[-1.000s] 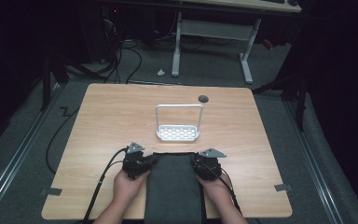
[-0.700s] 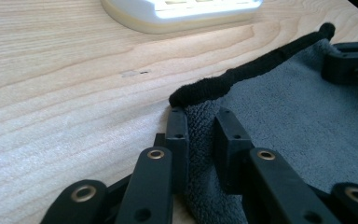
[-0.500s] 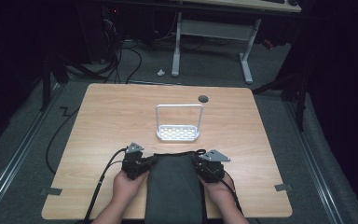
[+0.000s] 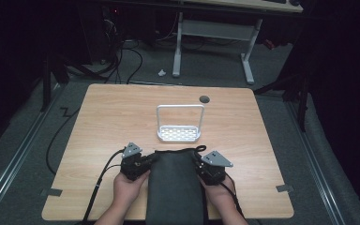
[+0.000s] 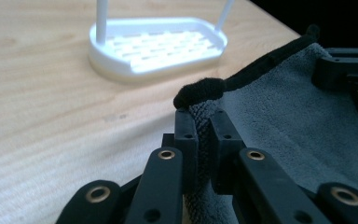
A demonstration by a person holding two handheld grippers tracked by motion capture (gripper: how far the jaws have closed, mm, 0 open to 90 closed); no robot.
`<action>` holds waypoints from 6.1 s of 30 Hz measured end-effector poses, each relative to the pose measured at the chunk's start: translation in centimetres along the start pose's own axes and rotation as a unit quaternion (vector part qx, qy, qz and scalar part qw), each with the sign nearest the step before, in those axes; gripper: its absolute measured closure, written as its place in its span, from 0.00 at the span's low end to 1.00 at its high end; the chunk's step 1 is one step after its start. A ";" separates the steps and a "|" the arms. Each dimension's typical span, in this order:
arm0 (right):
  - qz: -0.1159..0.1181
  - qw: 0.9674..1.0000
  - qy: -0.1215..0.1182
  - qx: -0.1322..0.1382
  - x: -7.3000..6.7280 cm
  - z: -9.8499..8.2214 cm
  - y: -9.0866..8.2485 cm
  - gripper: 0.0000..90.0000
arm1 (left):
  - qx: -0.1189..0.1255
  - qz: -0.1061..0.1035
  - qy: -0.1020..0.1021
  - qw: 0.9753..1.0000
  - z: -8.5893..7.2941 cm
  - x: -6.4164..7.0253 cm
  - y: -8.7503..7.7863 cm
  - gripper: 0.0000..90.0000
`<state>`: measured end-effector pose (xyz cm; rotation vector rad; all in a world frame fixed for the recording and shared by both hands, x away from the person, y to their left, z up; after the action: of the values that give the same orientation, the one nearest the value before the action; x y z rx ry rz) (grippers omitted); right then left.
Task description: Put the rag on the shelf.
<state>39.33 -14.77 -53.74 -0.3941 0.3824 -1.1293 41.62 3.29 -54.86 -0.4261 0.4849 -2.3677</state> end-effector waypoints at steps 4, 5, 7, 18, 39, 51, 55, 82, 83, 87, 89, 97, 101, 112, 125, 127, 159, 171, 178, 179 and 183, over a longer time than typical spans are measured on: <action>0.003 1.000 -0.002 0.019 -0.2 1.3 -0.5 0.91 | 0.017 0.002 0.013 1.000 1.6 0.1 -0.8 0.93; 0.003 1.000 -0.004 0.024 -0.1 1.6 -0.6 0.91 | 0.022 0.004 0.016 1.000 2.0 0.1 -0.9 0.93; 0.002 0.999 -0.005 0.033 -0.1 2.2 -0.9 0.91 | 0.030 0.005 0.020 0.999 2.7 0.1 -1.2 0.93; 0.003 0.997 -0.004 0.077 0.2 5.7 -2.6 0.91 | 0.073 0.018 0.030 0.997 6.6 0.4 -3.0 0.93; -0.001 0.988 -0.022 0.152 -0.1 13.1 -5.2 0.91 | 0.139 0.047 0.066 0.987 13.9 0.4 -5.7 0.93; 0.002 0.983 -0.021 0.180 0.0 15.7 -6.5 0.91 | 0.158 0.053 0.091 0.982 17.1 0.8 -6.7 0.93; 0.000 0.982 -0.022 0.186 0.1 16.3 -6.8 0.91 | 0.159 0.057 0.104 0.980 18.0 1.0 -6.8 0.93; -0.002 0.982 -0.005 0.187 1.7 22.7 -4.7 0.91 | 0.153 0.088 0.128 0.976 24.1 -2.6 -5.2 0.93; -0.004 0.983 -0.007 0.185 1.9 22.8 -4.4 0.91 | 0.150 0.091 0.129 0.976 24.3 -2.9 -5.0 0.93; -0.005 0.984 -0.005 0.180 2.5 23.6 -3.3 0.91 | 0.140 0.096 0.126 0.977 25.4 -4.2 -3.9 0.93; -0.009 0.985 -0.008 0.174 3.0 24.0 -2.5 0.91 | 0.137 0.099 0.124 0.978 25.7 -4.7 -3.3 0.93; -0.004 0.987 0.004 0.160 5.1 24.4 0.5 0.91 | 0.118 0.106 0.114 0.981 26.0 -6.9 -0.4 0.92; -0.007 0.989 0.011 0.146 6.2 23.9 1.9 0.91 | 0.106 0.103 0.123 0.981 25.6 -7.7 1.1 0.92; -0.010 0.996 0.006 0.086 8.5 21.0 5.9 0.91 | 0.055 0.061 0.073 0.994 20.5 -9.8 5.0 0.92; 0.005 0.998 0.036 0.055 8.7 17.6 7.2 0.91 | 0.035 0.036 0.041 0.998 15.9 -9.8 6.1 0.93; 0.004 0.998 0.034 0.049 8.7 17.2 7.3 0.91 | 0.035 0.033 0.031 0.998 15.5 -9.8 6.2 0.93; 0.030 0.995 0.097 0.019 10.0 12.7 9.4 0.91 | -0.008 -0.001 0.014 1.000 10.6 -9.4 7.6 0.92; 0.034 0.993 0.112 0.008 9.9 11.8 9.9 0.89 | -0.012 -0.005 0.004 1.000 9.8 -9.4 7.5 0.92; 0.019 0.993 0.113 0.003 10.6 11.9 9.6 0.75 | -0.011 0.006 -0.004 1.000 9.8 -9.5 7.3 0.86; 0.011 0.994 0.113 0.004 10.9 12.0 9.5 0.73 | -0.008 0.008 -0.007 1.000 9.8 -9.5 7.3 0.85; 0.001 0.995 0.099 0.010 11.0 12.3 9.1 0.70 | -0.009 0.020 -0.003 1.000 9.8 -9.6 7.1 0.82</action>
<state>56.61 -20.19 -48.56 -0.2650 0.5454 -1.1728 56.57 2.56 -51.07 -0.4281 0.5082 -2.3239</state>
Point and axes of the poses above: each handheld gripper's, and its own axes: y roughly forward along the jaws, z roughly out of its top, x roughly to its right, the point moved 9 cm from there along y, roughly forward along the jaws, and after that the axes turned 9 degrees about y, right-handed, at the moved point
